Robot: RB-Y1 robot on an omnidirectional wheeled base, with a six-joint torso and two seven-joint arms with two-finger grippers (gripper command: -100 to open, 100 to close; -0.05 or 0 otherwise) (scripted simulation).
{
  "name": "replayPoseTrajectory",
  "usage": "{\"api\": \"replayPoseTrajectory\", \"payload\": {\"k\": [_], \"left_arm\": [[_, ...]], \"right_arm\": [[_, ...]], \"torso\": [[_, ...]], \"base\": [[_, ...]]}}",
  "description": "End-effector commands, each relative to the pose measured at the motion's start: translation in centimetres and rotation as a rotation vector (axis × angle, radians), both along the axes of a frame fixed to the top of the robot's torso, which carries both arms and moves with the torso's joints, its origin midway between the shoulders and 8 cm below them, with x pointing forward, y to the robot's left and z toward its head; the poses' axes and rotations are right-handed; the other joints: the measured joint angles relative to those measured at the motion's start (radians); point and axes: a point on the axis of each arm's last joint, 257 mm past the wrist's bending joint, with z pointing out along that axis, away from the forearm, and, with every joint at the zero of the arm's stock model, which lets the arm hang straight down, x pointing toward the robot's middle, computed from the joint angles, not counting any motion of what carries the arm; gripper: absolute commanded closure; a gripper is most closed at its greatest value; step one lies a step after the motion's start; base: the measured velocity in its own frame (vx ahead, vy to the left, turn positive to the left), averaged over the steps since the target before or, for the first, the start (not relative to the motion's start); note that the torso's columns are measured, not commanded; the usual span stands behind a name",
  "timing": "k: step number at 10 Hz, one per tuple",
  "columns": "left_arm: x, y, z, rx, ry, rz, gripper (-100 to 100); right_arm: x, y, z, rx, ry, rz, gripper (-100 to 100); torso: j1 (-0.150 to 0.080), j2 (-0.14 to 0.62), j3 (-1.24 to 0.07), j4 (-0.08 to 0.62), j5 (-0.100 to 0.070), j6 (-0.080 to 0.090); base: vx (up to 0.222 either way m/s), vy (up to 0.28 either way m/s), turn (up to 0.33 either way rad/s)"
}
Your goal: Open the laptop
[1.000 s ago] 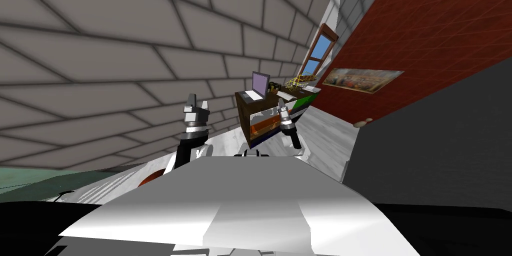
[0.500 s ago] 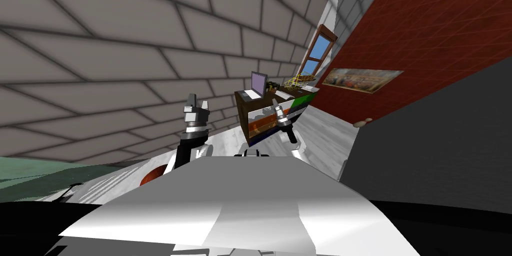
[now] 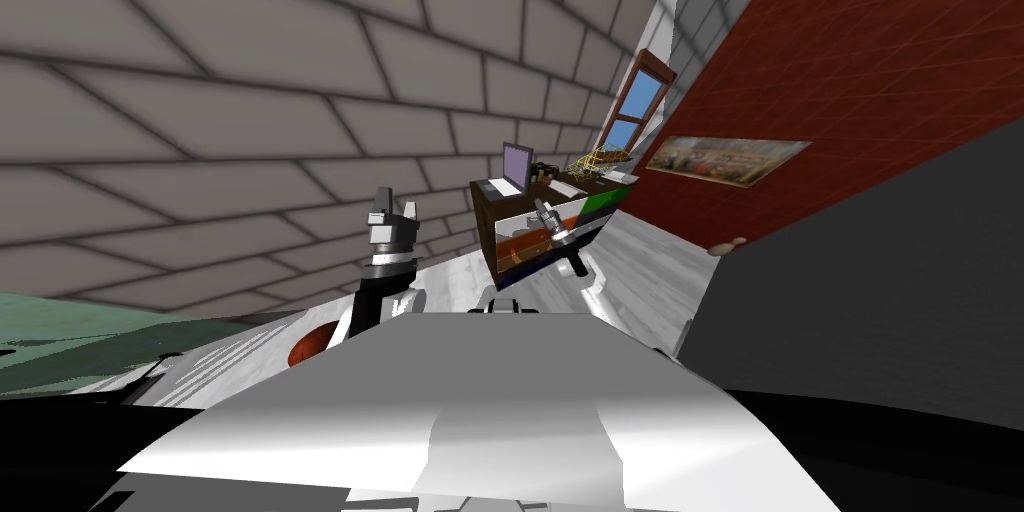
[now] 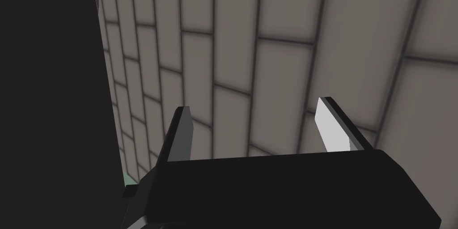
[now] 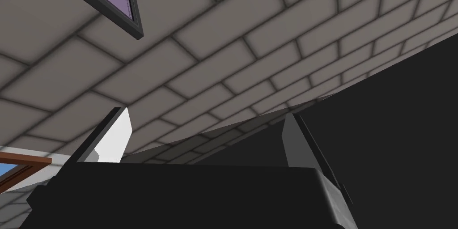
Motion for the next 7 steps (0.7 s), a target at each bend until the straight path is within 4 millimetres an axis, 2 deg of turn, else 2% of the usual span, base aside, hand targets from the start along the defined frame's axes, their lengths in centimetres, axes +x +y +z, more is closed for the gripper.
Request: {"api": "replayPoseTrajectory", "payload": {"k": [1,4,7], "left_arm": [[0.0,0.0,0.0,0.000,0.000,0.000,0],[0.0,0.0,0.0,0.000,0.000,0.000,0],[0.0,0.0,0.0,0.000,0.000,0.000,0]], "right_arm": [[1.8,0.9,-0.8,-0.112,-0.015,-0.015,-100],[3.7,1.1,-2.0,-0.194,-0.012,-0.032,-100],[5.7,1.7,-2.9,-0.347,-0.043,-0.055,-100]], "torso": [[0.001,-0.001,0.000,0.000,0.000,0.000],[0.001,-0.001,-0.001,0.000,0.000,0.000],[0.001,-0.001,0.000,0.000,0.000,0.000]], "base": [[-0.043,-0.033,0.046],[-0.032,-0.021,0.030],[-0.021,-0.008,0.039]]}}
